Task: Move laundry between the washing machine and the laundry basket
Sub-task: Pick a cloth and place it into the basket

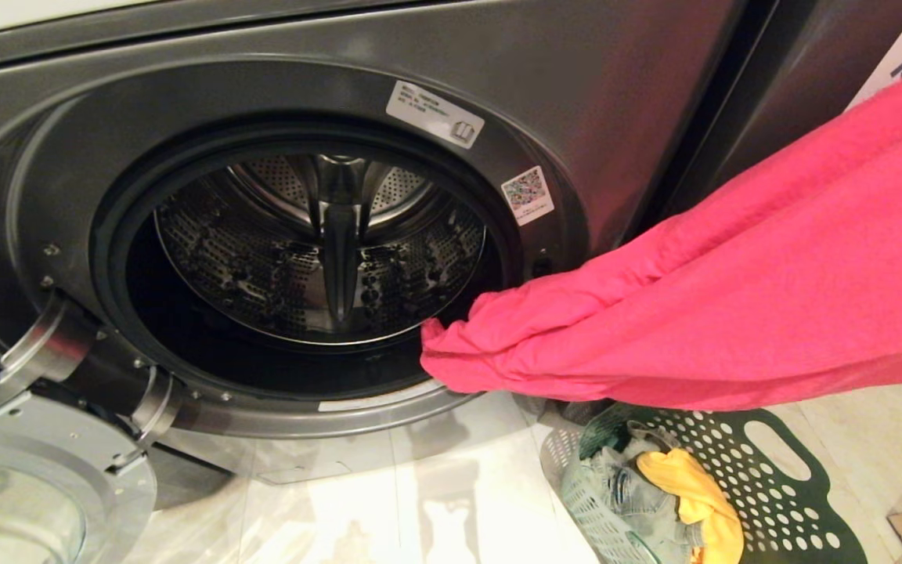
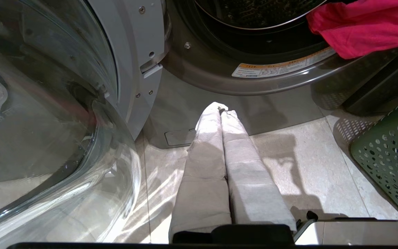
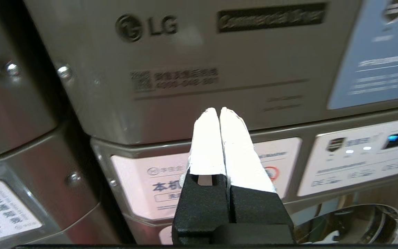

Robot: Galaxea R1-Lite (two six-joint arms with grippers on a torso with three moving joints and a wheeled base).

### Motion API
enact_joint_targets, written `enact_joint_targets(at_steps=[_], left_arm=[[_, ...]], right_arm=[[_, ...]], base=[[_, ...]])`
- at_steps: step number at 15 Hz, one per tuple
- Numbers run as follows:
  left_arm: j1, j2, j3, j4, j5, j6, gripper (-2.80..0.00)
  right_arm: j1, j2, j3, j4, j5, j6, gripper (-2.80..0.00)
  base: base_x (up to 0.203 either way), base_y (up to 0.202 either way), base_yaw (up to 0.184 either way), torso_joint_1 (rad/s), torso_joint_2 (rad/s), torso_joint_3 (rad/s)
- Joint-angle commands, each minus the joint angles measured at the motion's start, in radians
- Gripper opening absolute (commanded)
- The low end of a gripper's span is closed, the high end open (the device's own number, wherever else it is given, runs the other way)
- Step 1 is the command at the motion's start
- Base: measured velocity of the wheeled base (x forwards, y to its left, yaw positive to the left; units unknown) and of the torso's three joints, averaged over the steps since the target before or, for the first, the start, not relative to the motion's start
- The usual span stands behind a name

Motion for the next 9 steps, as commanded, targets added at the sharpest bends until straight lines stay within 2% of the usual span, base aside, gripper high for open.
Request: enact_joint_targets(at_steps=[1, 4, 9], left_arm=[[0.001, 0.001, 0.000, -0.001, 0.001, 0.000, -2.80], [0.001, 0.001, 0.000, -0.001, 0.001, 0.000, -2.80], [0.000, 0.001, 0.000, -0.001, 0.001, 0.000, -2.80]], right_arm=[[-0.020, -0.019, -0.001, 0.000, -0.005, -0.002, -2.80], [-0.110, -0.055, 0.000, -0.006, -0.005, -0.001, -2.80], [-0.125, -0.090, 0.000, -0.003, -0.030, -0.001, -2.80]], base=[[0.000, 0.000, 0.000, 0.000, 0.00, 0.000], [0.000, 0.000, 0.000, 0.000, 0.00, 0.000], [0.000, 0.000, 0.000, 0.000, 0.00, 0.000]])
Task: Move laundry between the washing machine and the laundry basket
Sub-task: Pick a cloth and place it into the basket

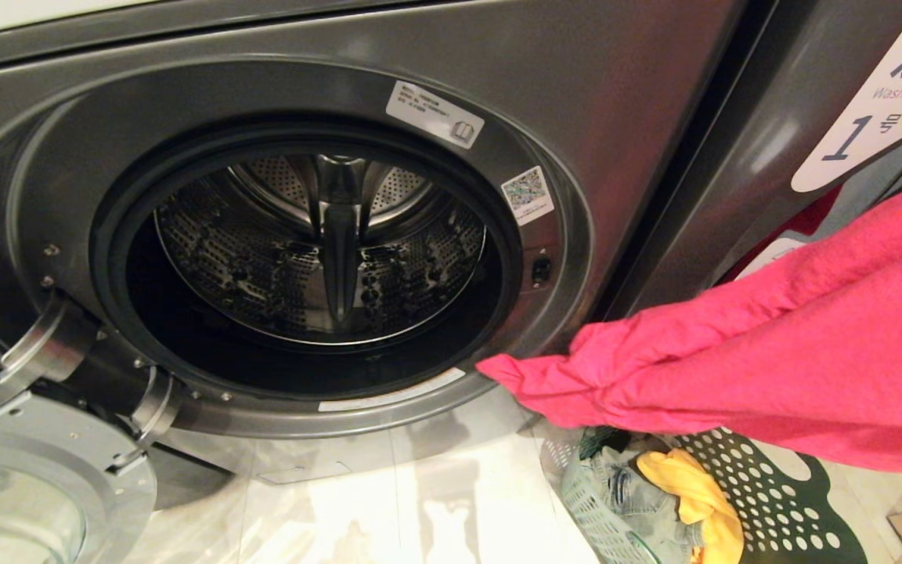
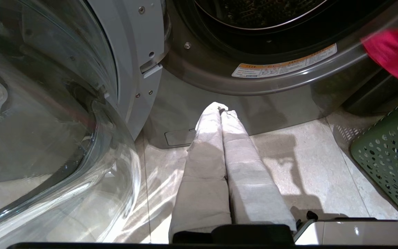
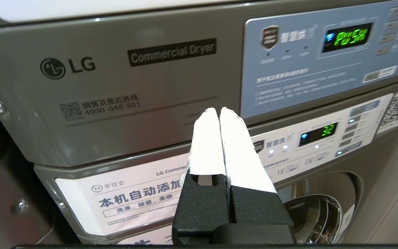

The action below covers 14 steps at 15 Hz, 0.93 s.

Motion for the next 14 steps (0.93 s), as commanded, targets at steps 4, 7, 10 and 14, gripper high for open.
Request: enact_joint_targets(at_steps=[4, 7, 10, 14], left_arm=[[0.001, 0.001, 0.000, 0.000, 0.000, 0.000, -2.80], [-0.001, 0.001, 0.000, 0.000, 0.000, 0.000, -2.80], [-0.001, 0.001, 0.000, 0.000, 0.000, 0.000, -2.80], [0.000, 0.001, 0.000, 0.000, 0.000, 0.000, -2.80]], right_arm=[[0.000, -0.018, 0.003, 0.010, 0.002, -0.002, -2.80], [0.002, -0.026, 0.027, 0.062, 0.007, 0.004, -2.80], [0.014, -0.024, 0.034, 0.097, 0.010, 0.004, -2.80], [0.070, -0.024, 0.082, 0.250, 0.017, 0.009, -2.80]], base=[[0.000, 0.000, 0.000, 0.000, 0.00, 0.000], [0.000, 0.000, 0.000, 0.000, 0.00, 0.000], [0.000, 0.000, 0.000, 0.000, 0.00, 0.000], [0.000, 0.000, 0.000, 0.000, 0.00, 0.000]])
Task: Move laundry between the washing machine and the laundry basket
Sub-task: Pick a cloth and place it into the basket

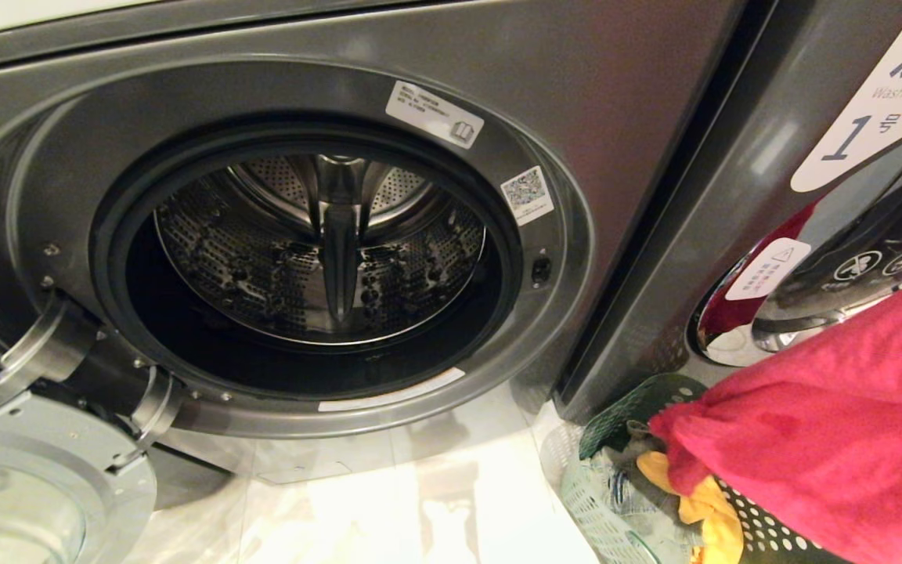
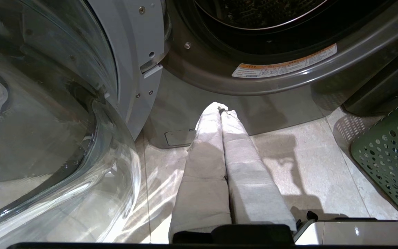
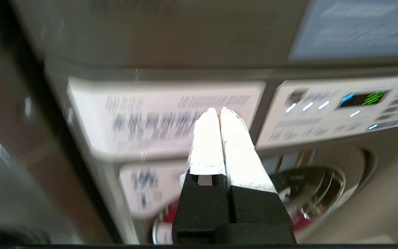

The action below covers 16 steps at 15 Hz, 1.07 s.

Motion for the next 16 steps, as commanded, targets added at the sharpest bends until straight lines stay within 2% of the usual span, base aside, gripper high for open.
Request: enact_joint_targets(at_steps=[1, 10, 13, 16], left_arm=[[-0.001, 0.001, 0.000, 0.000, 0.000, 0.000, -2.80], [-0.001, 0.001, 0.000, 0.001, 0.000, -0.002, -2.80], [0.001, 0.001, 0.000, 0.001, 0.000, -0.002, -2.80], [0.001, 0.001, 0.000, 0.001, 0.000, -0.002, -2.80]], right_arm=[[0.010, -0.002, 0.037, 0.045, -0.004, -0.002, -2.80], [0.010, -0.175, 0.419, 0.201, 0.007, 0.013, -2.80], [0.010, -0.226, 0.628, 0.207, 0.038, 0.136, -2.80], [0.009, -0.263, 0.854, 0.206, 0.108, 0.272, -2.80]], base=[[0.000, 0.000, 0.000, 0.000, 0.00, 0.000], [0.000, 0.000, 0.000, 0.000, 0.00, 0.000], [0.000, 0.000, 0.000, 0.000, 0.00, 0.000], [0.000, 0.000, 0.000, 0.000, 0.00, 0.000]])
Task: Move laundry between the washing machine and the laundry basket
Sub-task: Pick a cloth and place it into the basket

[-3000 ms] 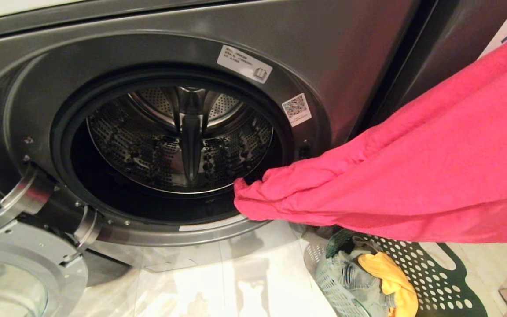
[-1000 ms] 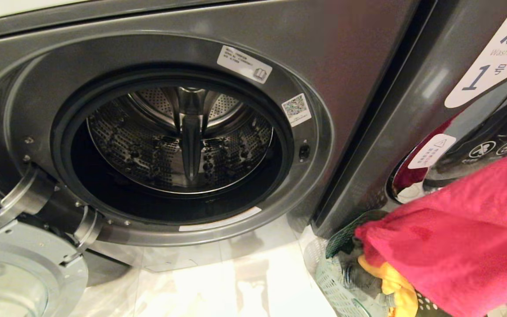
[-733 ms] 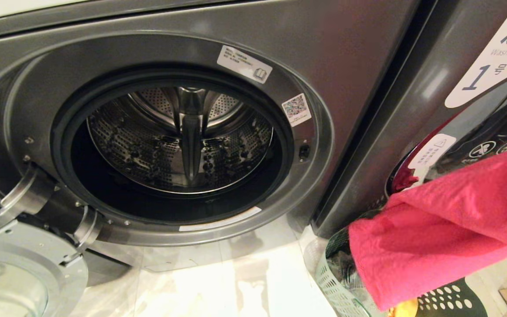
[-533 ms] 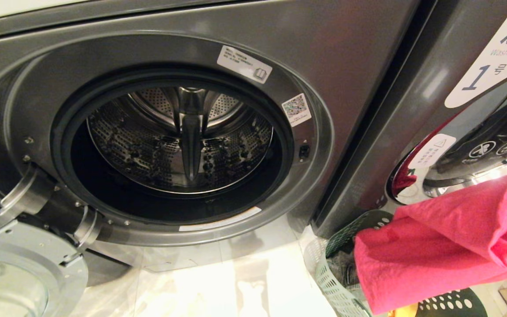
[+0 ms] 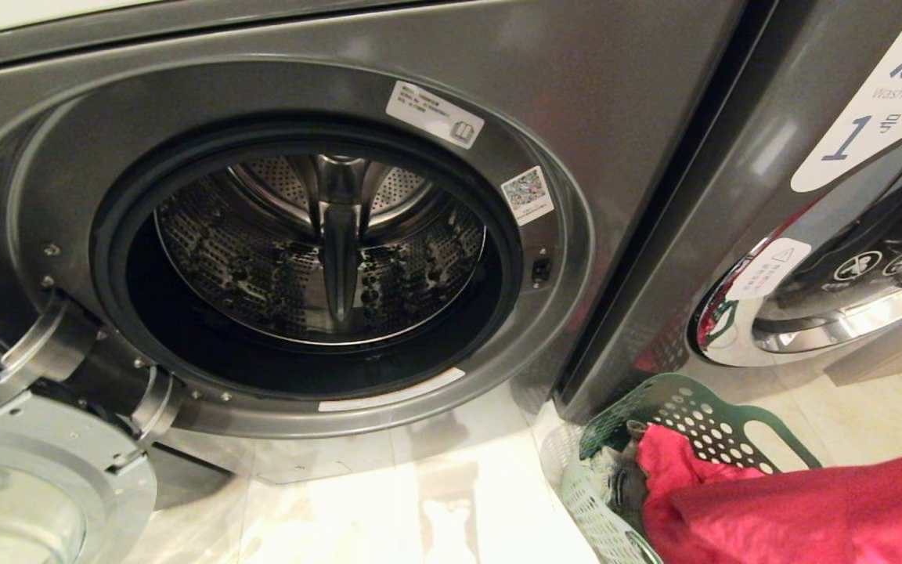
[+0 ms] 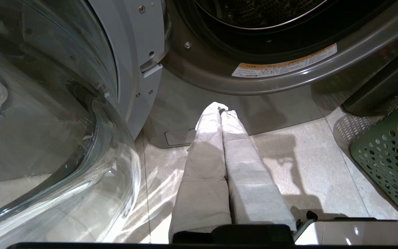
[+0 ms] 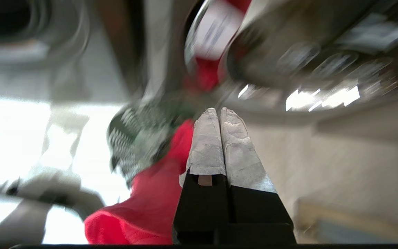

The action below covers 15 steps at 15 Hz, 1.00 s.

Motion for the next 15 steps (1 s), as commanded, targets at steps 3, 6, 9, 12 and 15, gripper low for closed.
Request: enact_joint_targets(at_steps=[3, 6, 9, 12, 15], left_arm=[[0.001, 0.001, 0.000, 0.000, 0.000, -0.002, -2.80], [-0.001, 0.001, 0.000, 0.000, 0.000, -0.003, -2.80], [0.001, 0.001, 0.000, 0.000, 0.000, -0.003, -2.80], [0.000, 0.001, 0.000, 0.001, 0.000, -0.002, -2.80], [0.000, 0.001, 0.000, 0.001, 0.000, -0.002, -2.80]], right_arm=[[-0.014, -0.030, 0.240, -0.041, 0.036, 0.102, -2.80], [-0.098, -0.017, 0.268, -0.069, 0.035, 0.111, -2.80], [-0.210, 0.081, 0.252, -0.097, 0.020, 0.113, -2.80], [-0.316, 0.199, 0.284, -0.228, 0.041, 0.120, -2.80], [-0.381, 0.271, 0.335, -0.343, 0.107, 0.121, -2.80]], base=[[0.000, 0.000, 0.000, 0.000, 0.00, 0.000], [0.000, 0.000, 0.000, 0.000, 0.00, 0.000], [0.000, 0.000, 0.000, 0.000, 0.00, 0.000], [0.000, 0.000, 0.000, 0.000, 0.00, 0.000], [0.000, 0.000, 0.000, 0.000, 0.00, 0.000]])
